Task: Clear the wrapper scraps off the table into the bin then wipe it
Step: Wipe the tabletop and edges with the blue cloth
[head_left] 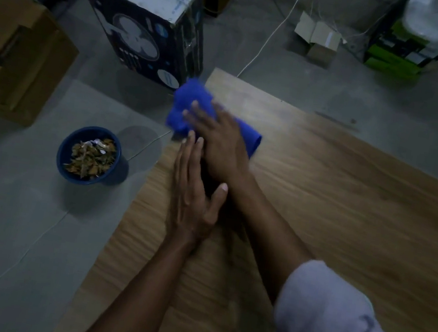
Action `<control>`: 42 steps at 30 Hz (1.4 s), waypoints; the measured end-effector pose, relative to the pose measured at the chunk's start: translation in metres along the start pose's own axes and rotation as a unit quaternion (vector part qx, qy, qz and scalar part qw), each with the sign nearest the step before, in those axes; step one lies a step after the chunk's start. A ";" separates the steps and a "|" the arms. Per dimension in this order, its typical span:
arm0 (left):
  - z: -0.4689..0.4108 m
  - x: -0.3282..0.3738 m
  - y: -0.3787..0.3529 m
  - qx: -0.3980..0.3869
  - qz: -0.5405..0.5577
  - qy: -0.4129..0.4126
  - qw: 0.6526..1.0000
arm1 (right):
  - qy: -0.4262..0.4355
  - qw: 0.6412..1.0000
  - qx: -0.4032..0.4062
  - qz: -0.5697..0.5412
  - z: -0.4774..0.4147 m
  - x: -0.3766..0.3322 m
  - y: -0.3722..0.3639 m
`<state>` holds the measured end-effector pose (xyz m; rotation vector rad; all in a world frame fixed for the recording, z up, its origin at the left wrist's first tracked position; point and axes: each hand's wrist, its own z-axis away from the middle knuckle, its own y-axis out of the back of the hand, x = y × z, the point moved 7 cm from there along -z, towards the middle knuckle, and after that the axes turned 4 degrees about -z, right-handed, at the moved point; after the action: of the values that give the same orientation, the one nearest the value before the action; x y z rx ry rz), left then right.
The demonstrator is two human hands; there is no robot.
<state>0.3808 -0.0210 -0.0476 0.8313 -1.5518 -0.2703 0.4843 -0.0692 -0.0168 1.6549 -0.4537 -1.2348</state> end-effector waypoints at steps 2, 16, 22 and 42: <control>0.001 0.001 0.005 0.023 0.027 0.010 0.999 | 0.141 0.989 -0.044 -0.004 0.030 -0.011 -0.006; 0.002 0.001 -0.006 -0.039 -0.039 -0.007 0.998 | -0.240 0.949 0.181 0.091 0.013 0.116 0.013; 0.000 0.001 -0.006 -0.043 -0.025 -0.006 0.999 | -0.103 0.990 0.089 -0.028 -0.030 0.094 0.009; 0.001 0.002 -0.011 -0.058 -0.065 -0.024 0.996 | -0.263 0.949 0.159 -0.070 0.066 0.134 0.030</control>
<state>0.3834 -0.0304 -0.0528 0.8414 -1.5138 -0.4740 0.4893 -0.2154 -0.0594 1.6253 -0.9139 -1.7949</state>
